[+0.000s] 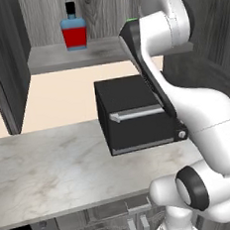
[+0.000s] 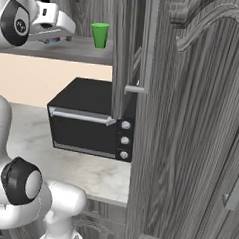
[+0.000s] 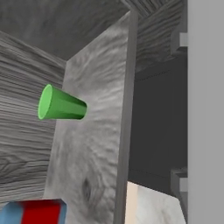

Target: Open the cabinet directly in front. Then move the liquor and the cup to the dining counter with the candle on it.

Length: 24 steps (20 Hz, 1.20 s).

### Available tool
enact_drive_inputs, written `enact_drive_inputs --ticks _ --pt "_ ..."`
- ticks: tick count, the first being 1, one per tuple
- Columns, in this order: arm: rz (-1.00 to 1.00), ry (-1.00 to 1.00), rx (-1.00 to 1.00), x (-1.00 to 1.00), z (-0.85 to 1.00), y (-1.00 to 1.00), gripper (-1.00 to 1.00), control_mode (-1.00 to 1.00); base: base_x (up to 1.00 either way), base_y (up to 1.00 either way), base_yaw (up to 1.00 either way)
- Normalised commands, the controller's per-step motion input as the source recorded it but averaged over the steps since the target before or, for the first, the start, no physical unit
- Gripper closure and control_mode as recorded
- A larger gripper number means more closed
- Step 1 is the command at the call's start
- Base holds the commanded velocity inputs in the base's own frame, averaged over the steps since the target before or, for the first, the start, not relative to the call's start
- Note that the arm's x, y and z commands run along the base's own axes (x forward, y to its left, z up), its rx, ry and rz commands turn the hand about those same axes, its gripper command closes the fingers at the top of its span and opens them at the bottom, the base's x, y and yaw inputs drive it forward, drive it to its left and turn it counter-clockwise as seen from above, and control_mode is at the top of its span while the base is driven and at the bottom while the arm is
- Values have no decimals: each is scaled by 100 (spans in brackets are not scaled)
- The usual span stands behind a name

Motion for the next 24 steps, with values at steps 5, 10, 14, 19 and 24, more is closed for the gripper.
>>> enact_drive_inputs --ticks 5,10,14,19,24 --pt "3 -5 0 0 6 0 -100 -100 0 0 0" --pt "2 -9 0 0 0 0 -100 -100 0 0 0" --pt "0 -8 1 8 0 -3 -100 -100 0 0 0" --pt "0 -5 1 12 0 -2 -100 -100 0 0 0" --pt "0 0 0 12 0 0 -100 -100 0 0 0"
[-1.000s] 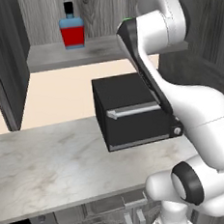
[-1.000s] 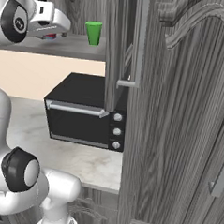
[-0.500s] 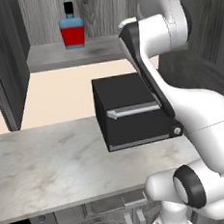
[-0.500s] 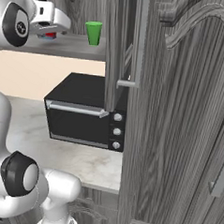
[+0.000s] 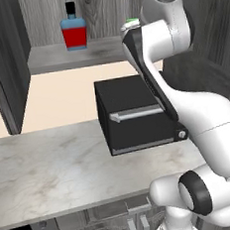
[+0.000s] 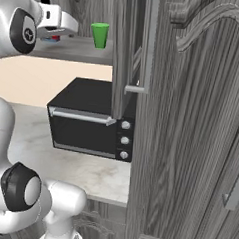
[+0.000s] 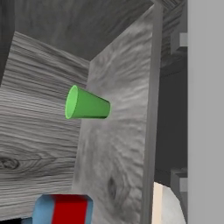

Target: Open the cabinet directly in front. Then move the liquor and the cup to the dining counter with the candle on it.

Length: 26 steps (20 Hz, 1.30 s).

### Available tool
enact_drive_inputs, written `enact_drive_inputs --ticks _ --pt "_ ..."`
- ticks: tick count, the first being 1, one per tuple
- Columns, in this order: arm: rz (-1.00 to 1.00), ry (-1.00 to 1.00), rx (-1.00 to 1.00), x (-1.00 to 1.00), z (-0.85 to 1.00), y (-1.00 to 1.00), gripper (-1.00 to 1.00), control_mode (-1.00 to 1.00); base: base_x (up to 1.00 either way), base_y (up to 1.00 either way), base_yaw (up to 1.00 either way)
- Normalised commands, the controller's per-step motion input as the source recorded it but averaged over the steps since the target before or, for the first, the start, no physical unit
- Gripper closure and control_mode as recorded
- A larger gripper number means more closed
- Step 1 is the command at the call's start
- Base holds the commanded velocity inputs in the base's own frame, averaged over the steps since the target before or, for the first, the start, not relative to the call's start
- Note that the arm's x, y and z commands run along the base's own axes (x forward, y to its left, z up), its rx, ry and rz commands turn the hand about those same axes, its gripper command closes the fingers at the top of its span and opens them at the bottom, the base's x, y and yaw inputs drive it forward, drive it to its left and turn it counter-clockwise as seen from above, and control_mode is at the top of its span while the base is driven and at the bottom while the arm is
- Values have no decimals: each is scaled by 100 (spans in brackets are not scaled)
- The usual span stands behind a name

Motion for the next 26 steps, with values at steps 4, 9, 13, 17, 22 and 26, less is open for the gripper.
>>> enact_drive_inputs --ticks 4,9,13,17,22,26 --pt "0 0 0 0 3 0 -100 -100 0 0 0" --pt "0 0 0 0 12 0 -100 -100 0 0 0" --pt "0 0 -1 1 5 0 -100 -100 0 0 0" --pt "0 0 -2 8 2 0 -100 -100 0 0 0" --pt "0 0 -2 15 1 0 -100 -100 0 0 0" --pt "2 -1 -1 21 0 0 -100 -100 0 0 0"
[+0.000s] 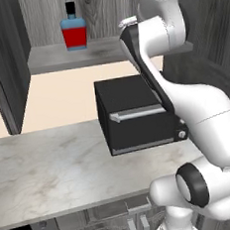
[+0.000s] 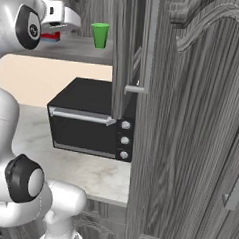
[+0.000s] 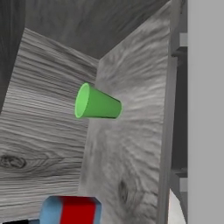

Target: Open the cabinet directly in front. Then move the liquor and the cup to the dining counter with the candle on it.

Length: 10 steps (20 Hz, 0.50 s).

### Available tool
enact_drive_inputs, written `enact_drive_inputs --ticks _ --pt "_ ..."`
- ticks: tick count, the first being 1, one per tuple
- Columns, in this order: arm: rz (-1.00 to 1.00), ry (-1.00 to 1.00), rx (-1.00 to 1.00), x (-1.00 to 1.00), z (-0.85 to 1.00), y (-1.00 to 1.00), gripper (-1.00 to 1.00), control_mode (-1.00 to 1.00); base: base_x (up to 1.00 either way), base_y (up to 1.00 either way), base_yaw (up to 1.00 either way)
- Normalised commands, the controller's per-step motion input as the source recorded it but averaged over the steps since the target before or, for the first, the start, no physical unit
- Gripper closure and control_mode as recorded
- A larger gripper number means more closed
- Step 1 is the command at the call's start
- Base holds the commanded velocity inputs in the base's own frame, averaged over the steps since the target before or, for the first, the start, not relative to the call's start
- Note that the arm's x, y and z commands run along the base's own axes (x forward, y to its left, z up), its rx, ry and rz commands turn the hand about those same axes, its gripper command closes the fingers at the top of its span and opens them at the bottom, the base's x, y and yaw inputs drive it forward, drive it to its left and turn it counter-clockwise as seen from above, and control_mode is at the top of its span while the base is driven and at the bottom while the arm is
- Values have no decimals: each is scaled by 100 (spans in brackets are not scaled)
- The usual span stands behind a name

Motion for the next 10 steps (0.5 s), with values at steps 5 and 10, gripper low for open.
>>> enact_drive_inputs --ticks 5,10 --pt "1 0 -1 19 0 -3 -100 -100 0 0 0" --pt "0 0 -1 14 0 -7 -100 -100 0 0 0"
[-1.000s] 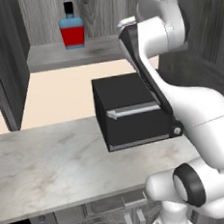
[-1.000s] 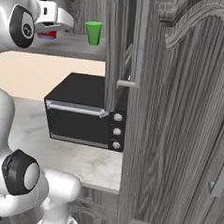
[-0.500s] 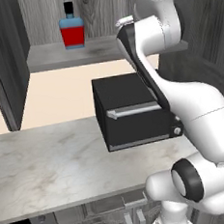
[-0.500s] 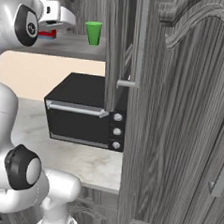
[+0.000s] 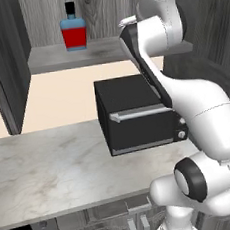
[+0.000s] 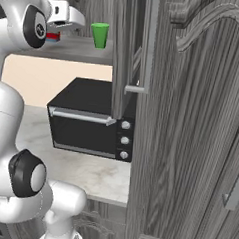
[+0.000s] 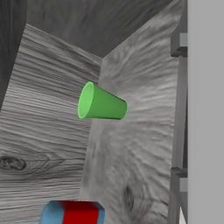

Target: Open the cabinet directly in front. Then move the liquor and the cup to the dining counter with the candle on it.

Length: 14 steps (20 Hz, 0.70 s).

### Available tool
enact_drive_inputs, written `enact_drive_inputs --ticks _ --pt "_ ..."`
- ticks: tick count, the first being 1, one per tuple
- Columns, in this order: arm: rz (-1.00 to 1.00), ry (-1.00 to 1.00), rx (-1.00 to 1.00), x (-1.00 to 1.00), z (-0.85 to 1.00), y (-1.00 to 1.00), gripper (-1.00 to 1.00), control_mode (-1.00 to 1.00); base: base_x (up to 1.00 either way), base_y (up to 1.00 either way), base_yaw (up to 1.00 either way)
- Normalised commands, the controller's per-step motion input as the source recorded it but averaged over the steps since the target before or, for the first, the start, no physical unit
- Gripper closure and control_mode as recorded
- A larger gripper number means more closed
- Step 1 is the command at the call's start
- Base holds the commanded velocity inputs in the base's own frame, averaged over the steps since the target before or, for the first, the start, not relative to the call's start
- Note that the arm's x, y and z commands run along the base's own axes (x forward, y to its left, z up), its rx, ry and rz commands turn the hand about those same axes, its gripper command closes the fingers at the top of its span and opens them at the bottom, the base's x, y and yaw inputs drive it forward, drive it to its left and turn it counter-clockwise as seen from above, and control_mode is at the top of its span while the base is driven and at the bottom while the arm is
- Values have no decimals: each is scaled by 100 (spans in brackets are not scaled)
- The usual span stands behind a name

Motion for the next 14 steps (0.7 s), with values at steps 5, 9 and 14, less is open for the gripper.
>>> enact_drive_inputs --ticks 5,9,14 --pt "0 0 0 19 0 -3 -100 -100 0 0 0" --pt "0 0 0 26 0 0 -100 -100 0 0 0" --pt "0 0 0 25 0 0 -100 -100 0 0 0"
